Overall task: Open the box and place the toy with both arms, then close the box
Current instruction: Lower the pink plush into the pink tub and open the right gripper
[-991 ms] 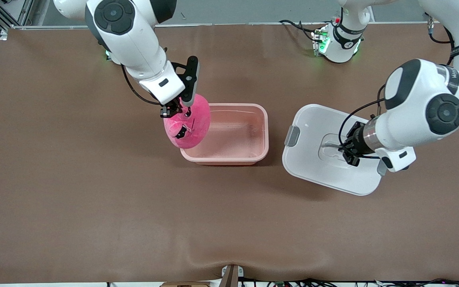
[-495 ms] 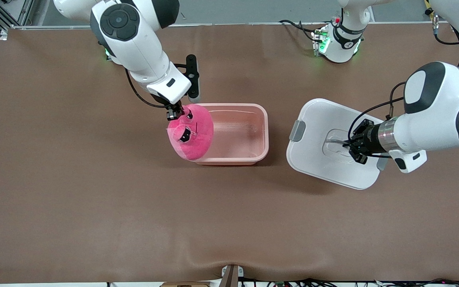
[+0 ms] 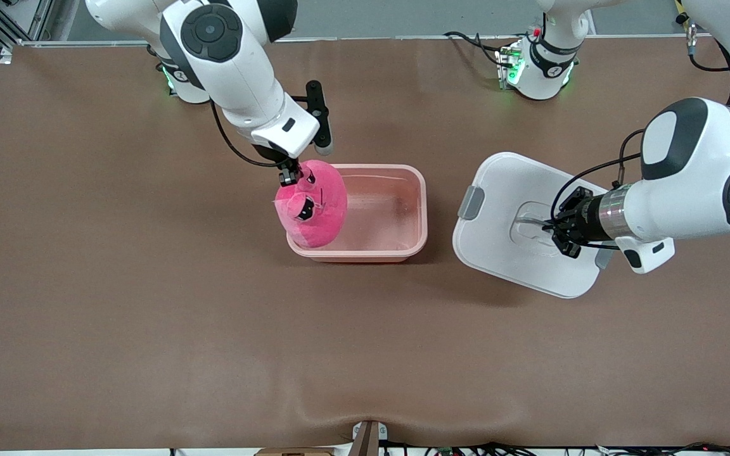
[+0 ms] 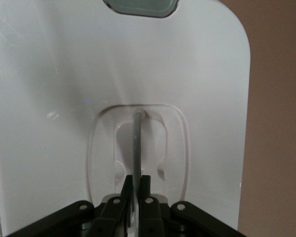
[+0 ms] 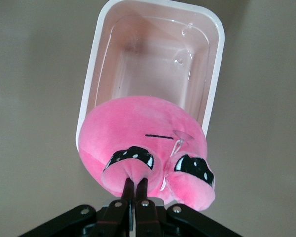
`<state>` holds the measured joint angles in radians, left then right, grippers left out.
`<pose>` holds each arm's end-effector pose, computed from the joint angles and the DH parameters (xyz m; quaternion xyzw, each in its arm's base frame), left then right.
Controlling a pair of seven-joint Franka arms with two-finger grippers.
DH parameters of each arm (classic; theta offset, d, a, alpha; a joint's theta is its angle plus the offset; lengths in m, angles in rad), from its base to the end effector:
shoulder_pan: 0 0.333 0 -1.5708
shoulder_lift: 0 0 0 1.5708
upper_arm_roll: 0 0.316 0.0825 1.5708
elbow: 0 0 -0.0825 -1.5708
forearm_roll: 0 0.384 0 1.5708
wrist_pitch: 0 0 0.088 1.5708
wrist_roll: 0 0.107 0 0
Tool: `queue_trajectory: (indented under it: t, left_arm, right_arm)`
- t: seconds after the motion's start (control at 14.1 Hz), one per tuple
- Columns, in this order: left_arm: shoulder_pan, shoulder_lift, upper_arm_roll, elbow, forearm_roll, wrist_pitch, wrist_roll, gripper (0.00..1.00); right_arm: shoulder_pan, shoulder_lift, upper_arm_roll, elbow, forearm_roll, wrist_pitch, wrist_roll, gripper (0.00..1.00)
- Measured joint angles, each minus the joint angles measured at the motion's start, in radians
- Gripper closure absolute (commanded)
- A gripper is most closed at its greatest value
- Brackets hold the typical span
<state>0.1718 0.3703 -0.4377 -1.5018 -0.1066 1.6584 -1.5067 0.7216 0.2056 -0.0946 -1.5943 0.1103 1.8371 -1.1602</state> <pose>0.6260 -0.1435 0.4607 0.7944 0.5866 -0.1571 0.0130 0.5020 0.3805 0.5158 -0.6354 -0.7707 -0.0300 0.0373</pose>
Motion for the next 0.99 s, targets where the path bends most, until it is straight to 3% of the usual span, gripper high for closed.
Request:
queue_trajectory:
  t: [0.42, 0.5, 0.57, 0.64, 0.99]
  left_arm:
    - [0.000, 0.000, 0.000, 0.000, 0.000, -0.006, 0.002, 1.00]
    - [0.000, 0.000, 0.000, 0.000, 0.000, -0.008, 0.002, 1.00]
    - [0.000, 0.000, 0.000, 0.000, 0.000, -0.011, 0.002, 1.00]
    - [0.000, 0.000, 0.000, 0.000, 0.000, -0.015, 0.003, 1.00]
    - [0.013, 0.000, 0.000, 0.000, 0.000, -0.030, 0.023, 1.00]
  right_arm:
    - [0.009, 0.025, -0.001, 0.000, 0.000, 0.025, -0.021, 1.00]
    - [0.008, 0.027, -0.004, 0.000, 0.000, 0.036, -0.039, 0.73]
    - [0.006, 0.029, -0.008, 0.000, 0.000, 0.043, -0.054, 0.15]
    - [0.001, 0.031, -0.012, 0.000, 0.000, 0.046, -0.064, 0.00]
    - [-0.007, 0.034, -0.019, 0.001, 0.000, 0.048, -0.088, 0.00]
